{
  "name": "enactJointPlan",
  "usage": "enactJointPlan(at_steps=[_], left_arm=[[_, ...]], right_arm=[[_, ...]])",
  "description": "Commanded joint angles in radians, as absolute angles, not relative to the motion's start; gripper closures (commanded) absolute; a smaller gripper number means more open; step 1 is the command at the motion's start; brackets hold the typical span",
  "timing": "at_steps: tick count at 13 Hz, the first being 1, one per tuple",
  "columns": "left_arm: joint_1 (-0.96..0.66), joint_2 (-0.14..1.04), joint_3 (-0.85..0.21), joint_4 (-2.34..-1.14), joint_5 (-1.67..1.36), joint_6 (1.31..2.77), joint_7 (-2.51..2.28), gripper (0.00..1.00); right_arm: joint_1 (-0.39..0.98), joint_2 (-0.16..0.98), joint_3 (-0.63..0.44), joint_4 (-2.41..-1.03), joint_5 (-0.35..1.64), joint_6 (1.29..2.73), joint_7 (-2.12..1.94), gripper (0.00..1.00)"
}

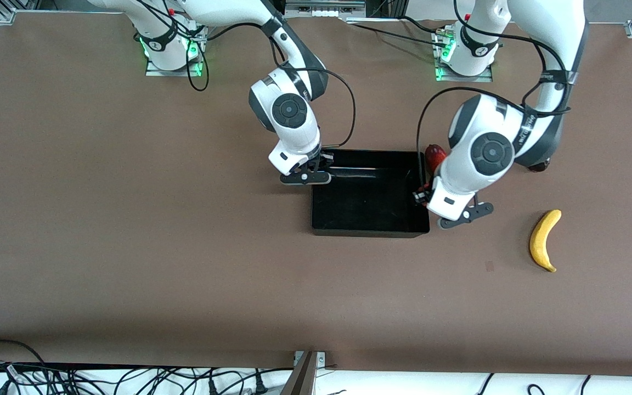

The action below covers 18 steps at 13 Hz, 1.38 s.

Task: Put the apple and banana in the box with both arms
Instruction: 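Slide the box with the right gripper while the left gripper carries the apple, then release the box with the right gripper while the left gripper lowers the apple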

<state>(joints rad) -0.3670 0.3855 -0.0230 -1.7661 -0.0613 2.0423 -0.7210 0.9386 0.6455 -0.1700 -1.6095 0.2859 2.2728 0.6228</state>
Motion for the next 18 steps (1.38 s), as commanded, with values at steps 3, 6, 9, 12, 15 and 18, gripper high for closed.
enactJointPlan(at_steps=[3,6,9,12,15,18], left_arm=[[-0.377,0.403,-0.095,-1.772,-0.077,2.067,-0.753,1.0],[-0.393,0.445,-0.158,-1.779,-0.074,2.147,-0.797,1.0],[-0.431,0.506,-0.199,-1.782,-0.063,2.247,-0.824,1.0],[-0.471,0.563,-0.21,-1.819,0.003,2.353,-0.892,1.0],[-0.497,0.617,-0.218,-1.833,0.058,2.402,-0.972,1.0],[-0.499,0.667,-0.238,-1.838,0.116,2.457,-1.044,1.0]], right_arm=[[0.892,0.628,-0.175,-1.586,0.311,2.277,0.598,0.0],[0.752,0.494,-0.224,-1.542,0.301,2.085,0.56,0.0],[0.66,0.373,-0.311,-1.517,0.313,1.895,0.406,0.0],[0.657,0.24,-0.438,-1.523,0.293,1.694,0.244,0.0],[0.536,0.106,-0.381,-1.597,0.158,1.645,0.178,0.0],[0.252,0.019,-0.143,-1.615,0.086,1.591,0.141,0.0]])
